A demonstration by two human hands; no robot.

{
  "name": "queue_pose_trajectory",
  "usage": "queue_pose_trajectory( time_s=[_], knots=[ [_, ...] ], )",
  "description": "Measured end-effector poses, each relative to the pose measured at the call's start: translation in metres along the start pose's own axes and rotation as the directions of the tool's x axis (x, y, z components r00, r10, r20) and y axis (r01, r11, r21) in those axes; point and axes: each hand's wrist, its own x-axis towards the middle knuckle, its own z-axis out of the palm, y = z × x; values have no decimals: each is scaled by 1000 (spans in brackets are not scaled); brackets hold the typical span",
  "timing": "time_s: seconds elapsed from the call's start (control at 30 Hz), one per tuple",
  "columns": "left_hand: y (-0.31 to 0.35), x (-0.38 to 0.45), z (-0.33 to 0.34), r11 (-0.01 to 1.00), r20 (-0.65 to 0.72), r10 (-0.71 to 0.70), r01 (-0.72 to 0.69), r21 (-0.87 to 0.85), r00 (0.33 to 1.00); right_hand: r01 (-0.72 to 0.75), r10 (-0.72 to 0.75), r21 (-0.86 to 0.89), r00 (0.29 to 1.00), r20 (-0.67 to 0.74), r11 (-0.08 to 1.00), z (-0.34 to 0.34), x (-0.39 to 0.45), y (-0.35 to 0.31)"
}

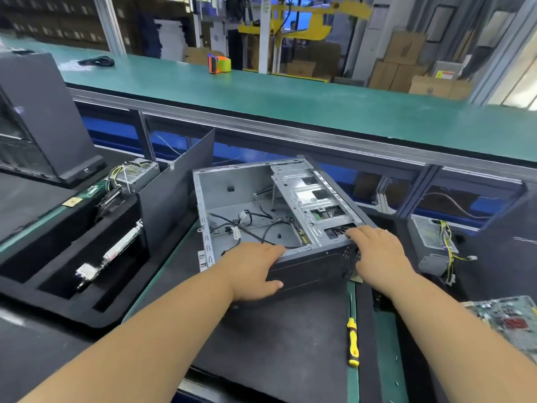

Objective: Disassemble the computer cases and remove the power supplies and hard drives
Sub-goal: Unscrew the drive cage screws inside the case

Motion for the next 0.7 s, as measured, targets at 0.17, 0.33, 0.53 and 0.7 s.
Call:
queue_pose_trajectory(
  time_s=[0.17, 0.33, 0.53, 0.7],
  knots=[
    [-37, -5, -6, 995, -28, 70, -72, -68, 997, -35, 35, 8, 999, -1, 999, -3, -11, -19],
    [-70, -3, -12, 996, 18, 64, -63, -55, 998, -59, 59, 33, 998, 21, 998, -9, -14, -39],
    [-94, 0, -22, 997, 29, 75, -74, -39, 997, -113, 113, 4, 993, 25, 994, -14, -17, -59],
    [-105, 3, -29, 994, 69, 64, -58, -89, 996, -126, 126, 19, 992, 12, 992, -18, -28, -68]
  ],
)
